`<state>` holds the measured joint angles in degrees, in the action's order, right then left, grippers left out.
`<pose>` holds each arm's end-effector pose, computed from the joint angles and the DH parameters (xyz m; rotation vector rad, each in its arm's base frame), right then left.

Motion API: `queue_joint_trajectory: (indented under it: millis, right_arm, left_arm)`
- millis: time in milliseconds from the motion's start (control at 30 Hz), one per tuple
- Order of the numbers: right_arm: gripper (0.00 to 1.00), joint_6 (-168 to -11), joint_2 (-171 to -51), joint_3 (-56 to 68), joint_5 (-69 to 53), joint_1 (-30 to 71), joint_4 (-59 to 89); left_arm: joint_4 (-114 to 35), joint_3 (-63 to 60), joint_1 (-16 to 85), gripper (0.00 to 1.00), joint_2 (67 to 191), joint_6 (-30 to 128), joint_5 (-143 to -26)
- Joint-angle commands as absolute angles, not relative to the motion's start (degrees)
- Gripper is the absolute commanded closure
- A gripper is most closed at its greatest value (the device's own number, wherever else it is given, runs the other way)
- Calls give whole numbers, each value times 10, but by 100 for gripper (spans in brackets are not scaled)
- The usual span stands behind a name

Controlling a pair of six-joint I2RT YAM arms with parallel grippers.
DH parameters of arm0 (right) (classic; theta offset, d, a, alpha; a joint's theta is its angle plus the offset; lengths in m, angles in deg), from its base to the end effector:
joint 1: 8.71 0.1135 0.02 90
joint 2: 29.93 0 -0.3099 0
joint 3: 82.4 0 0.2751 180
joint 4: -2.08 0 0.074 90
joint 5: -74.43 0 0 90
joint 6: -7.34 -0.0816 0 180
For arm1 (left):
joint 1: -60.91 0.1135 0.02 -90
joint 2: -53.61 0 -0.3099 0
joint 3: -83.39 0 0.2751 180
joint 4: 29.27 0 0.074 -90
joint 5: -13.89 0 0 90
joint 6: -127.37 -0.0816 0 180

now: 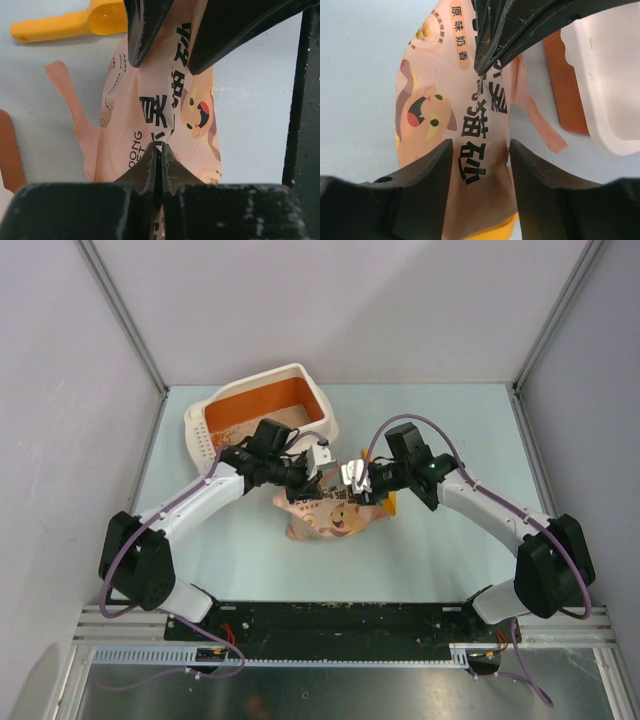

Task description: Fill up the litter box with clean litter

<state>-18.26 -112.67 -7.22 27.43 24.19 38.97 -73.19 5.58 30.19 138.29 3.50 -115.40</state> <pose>0.2628 0.2363 0.2911 -1.8337 1.1440 0.5654 0.2754 -0.2238 0.2829 1.4931 1.8087 -0.8074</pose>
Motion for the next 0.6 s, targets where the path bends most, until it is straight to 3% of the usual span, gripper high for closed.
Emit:
queue_joint_trajectory:
  millis: [0, 67, 200, 267, 400, 433, 567]
  right_arm:
    - [58, -210, -1140, -75, 250, 244, 345]
    - [65, -233, -1140, -74, 244, 243, 341]
    - [87, -267, -1138, -75, 240, 237, 348]
    - [91, -289, -1137, -75, 246, 229, 348]
    - [99, -354, -1137, -75, 271, 218, 326]
    - [100, -367, -1139, -74, 282, 216, 324]
    - [100, -422, -1152, -66, 314, 186, 327]
  left_arm:
    - [-767, 36, 312, 94, 1387, 57, -1193]
    - [-767, 40, 323, 92, 1382, 59, -1198]
    - [-773, 73, 354, 68, 1347, 42, -1215]
    - [-775, 100, 369, 60, 1333, 13, -1213]
    - [-782, 130, 372, 59, 1314, -37, -1182]
    - [-782, 133, 372, 60, 1320, -44, -1179]
    - [-783, 127, 385, 99, 1330, -43, -1158]
